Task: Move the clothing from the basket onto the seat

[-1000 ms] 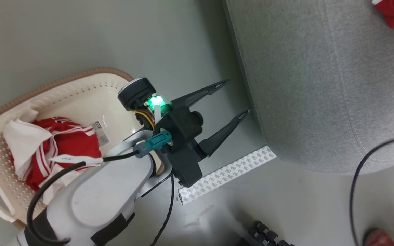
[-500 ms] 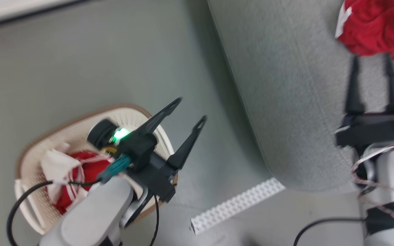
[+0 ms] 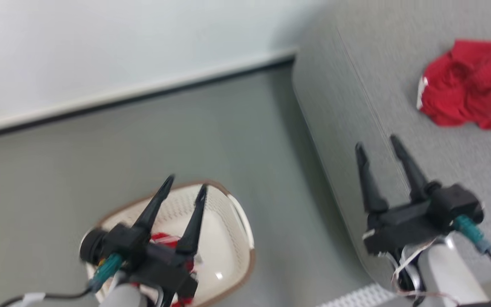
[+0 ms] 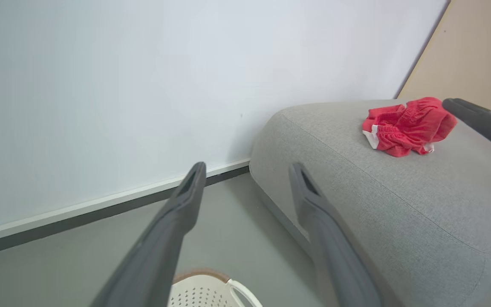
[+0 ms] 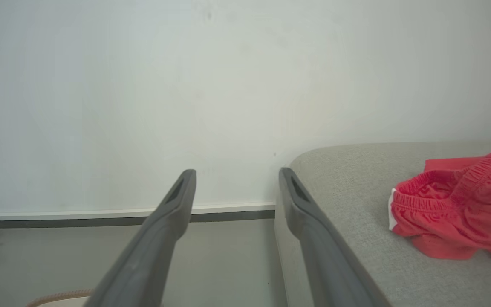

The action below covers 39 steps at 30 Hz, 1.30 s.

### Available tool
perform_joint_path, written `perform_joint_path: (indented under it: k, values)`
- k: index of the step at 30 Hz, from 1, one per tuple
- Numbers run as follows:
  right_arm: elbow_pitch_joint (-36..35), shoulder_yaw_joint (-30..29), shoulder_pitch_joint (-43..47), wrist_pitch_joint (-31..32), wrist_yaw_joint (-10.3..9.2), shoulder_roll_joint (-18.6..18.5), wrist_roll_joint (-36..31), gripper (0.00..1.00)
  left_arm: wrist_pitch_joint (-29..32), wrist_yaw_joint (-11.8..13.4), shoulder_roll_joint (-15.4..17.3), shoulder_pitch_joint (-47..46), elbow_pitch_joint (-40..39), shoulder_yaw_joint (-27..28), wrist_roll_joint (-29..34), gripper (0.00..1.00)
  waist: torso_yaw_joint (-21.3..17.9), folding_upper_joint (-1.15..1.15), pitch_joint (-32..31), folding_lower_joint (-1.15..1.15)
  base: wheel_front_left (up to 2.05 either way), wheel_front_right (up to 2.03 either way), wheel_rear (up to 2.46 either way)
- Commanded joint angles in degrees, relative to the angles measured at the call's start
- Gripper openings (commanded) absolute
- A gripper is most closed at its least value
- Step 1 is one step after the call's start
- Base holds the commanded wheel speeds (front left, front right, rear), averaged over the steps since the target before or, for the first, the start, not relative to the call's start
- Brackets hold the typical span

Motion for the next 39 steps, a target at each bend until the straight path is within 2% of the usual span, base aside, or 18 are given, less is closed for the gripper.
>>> perform_joint_path:
  k: [1,8,13,23,31,39]
  values:
    - [0.2,0.62,1.95,-0.07,-0.04,-0.02,0.68,1.0,-0.31,-0.01,-0.56,3.26,-0.75,1.93,0.86,1.0,6.85,0.01,-8.61,0.02,0.0,0.0,0.0]
    - [0.32,0.89,7.44,-0.06,-0.04,0.57,0.92,1.0,-0.31,-0.04,-2.19,13.95,-3.89,10.38,3.79,1.0,9.96,0.01,-15.26,0.02,0.0,0.0,0.0]
    - [-1.91,0.4,11.63,-0.06,-0.04,1.47,0.46,1.0,-0.32,-0.46,-3.75,20.11,-6.59,16.18,6.18,1.0,11.56,0.01,-17.37,0.02,0.0,0.0,0.0]
    - [-3.86,1.51,17.9,-0.06,-0.04,2.14,-0.17,1.0,-0.32,-4.13,-6.87,29.01,-9.55,24.68,9.5,1.0,12.49,0.01,-20.61,0.02,0.0,0.0,0.0]
    - [-3.98,1.97,20.9,-0.06,-0.04,1.64,-0.53,1.0,-0.32,-6.13,-8.38,34.95,-10.98,27.25,12.16,1.0,11.91,0.01,-22.52,0.02,0.0,0.0,0.0]
    - [-3.61,2.36,21.89,-0.06,-0.04,2.08,-0.87,1.0,-0.32,-7.4,-9.1,36.78,-9.34,28.97,15.46,1.0,11.4,0.01,-22.93,0.02,0.0,0.0,0.0]
